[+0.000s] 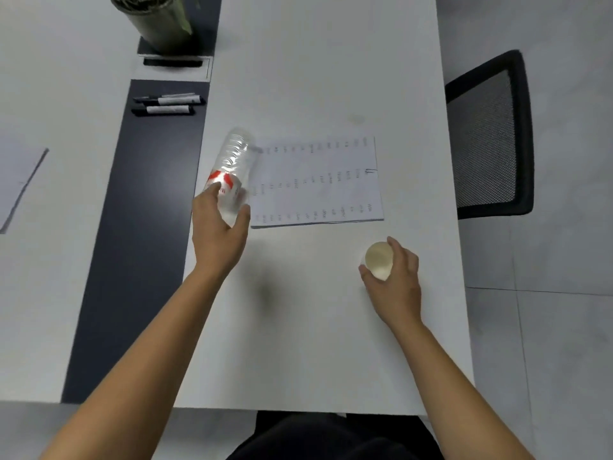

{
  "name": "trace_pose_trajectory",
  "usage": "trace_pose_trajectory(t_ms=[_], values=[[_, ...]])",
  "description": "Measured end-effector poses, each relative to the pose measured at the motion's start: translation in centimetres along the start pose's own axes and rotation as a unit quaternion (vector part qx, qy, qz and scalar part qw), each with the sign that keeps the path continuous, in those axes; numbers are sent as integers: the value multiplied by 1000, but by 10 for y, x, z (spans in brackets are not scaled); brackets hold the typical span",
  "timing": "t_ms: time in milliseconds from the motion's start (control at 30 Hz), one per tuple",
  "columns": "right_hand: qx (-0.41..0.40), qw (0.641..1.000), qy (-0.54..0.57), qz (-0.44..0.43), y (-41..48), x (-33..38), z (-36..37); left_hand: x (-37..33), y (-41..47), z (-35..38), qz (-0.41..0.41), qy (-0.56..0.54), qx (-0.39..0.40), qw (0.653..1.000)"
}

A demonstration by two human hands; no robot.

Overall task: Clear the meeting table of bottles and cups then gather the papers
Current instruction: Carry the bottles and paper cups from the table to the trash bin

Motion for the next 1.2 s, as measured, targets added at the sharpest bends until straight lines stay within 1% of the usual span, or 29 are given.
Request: trace_pose_trajectory(t_ms=[133,267,333,400,467,533,567,633,667,733,800,867,900,933,967,1000,1033,1067,1100,1167,1200], values=[[28,997,-41,-63,-8,3,10,-1,59,21,18,93,-12,995],[42,996,-47,-64,-5,1,10,7,98,37,-48,182,6,982],[48,996,-41,-57,-4,0,9,14,99,37,-68,174,12,982],[55,996,-38,-52,-3,1,9,14,86,32,-58,127,19,990],[59,996,-36,-55,-3,2,9,11,59,26,-3,129,38,991],[60,996,-33,-59,-3,2,9,14,26,21,80,188,68,977],[62,996,-31,-59,-2,2,9,17,8,20,123,230,91,961],[66,996,-24,-59,-2,4,9,33,-26,21,210,302,144,919],[66,996,-22,-60,-1,5,9,44,-39,21,246,324,154,900],[69,996,-22,-60,0,8,10,63,-59,20,283,345,157,881],[77,995,-26,-60,1,10,12,73,-75,15,275,339,156,886],[84,994,-31,-61,1,12,13,78,-87,9,230,316,140,910],[86,994,-33,-62,0,13,14,78,-94,5,193,296,122,928],[88,993,-34,-63,-1,14,14,77,-100,1,142,267,90,949],[91,993,-34,-65,-2,15,14,76,-106,-1,69,219,51,972],[95,993,-35,-68,-3,16,14,76,-112,-2,-24,153,7,988],[99,992,-39,-73,-3,17,14,74,-117,-1,-118,82,-37,989],[103,991,-46,-76,-3,17,14,71,-119,2,-198,29,-69,977],[108,990,-54,-77,-2,17,14,70,-119,6,-259,-2,-88,962],[118,988,-64,-82,-2,15,14,72,-117,15,-336,-23,-102,936],[121,987,-64,-84,-3,15,13,74,-115,21,-349,-23,-96,932]])
Point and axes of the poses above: each hand's wrist, its own y-axis towards the middle knuckle, its own z-axis out of the palm, x = y × z, the point moved 4 cm from there along y, towards the middle knuckle, and after that the axes turned 4 degrees about -y, right-handed, at the moved point
